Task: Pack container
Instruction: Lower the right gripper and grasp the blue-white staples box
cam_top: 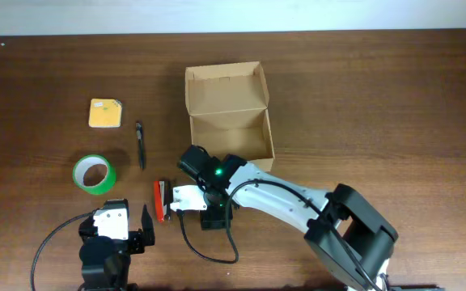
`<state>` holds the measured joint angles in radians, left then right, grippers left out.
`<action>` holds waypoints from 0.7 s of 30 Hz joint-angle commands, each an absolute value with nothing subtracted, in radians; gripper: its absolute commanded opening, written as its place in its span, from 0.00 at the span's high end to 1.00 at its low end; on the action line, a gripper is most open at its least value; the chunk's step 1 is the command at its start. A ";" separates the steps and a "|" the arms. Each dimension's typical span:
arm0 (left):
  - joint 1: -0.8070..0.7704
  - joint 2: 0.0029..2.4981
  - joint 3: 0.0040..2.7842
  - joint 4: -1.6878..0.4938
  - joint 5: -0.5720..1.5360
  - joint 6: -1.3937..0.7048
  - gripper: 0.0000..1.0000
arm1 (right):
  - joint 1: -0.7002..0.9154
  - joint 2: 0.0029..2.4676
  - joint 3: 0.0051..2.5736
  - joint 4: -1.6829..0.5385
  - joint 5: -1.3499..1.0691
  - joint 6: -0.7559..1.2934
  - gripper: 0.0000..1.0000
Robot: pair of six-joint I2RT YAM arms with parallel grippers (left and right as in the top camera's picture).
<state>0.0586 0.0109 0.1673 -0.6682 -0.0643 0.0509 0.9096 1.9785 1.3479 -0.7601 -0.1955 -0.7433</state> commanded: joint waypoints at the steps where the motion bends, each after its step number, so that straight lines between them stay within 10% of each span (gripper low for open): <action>1: 0.064 0.007 0.163 -0.674 -0.075 0.038 0.00 | 0.908 2.001 1.339 -0.746 -0.171 -0.743 0.17; 21: 0.064 0.007 0.163 -0.674 -0.075 0.038 0.00 | 0.908 2.057 1.338 -0.701 -0.163 -0.742 0.39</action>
<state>0.0586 0.0109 0.1673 -0.6682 -0.0647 0.0509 0.9096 2.0422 1.3468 -0.7006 -0.1730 -0.7448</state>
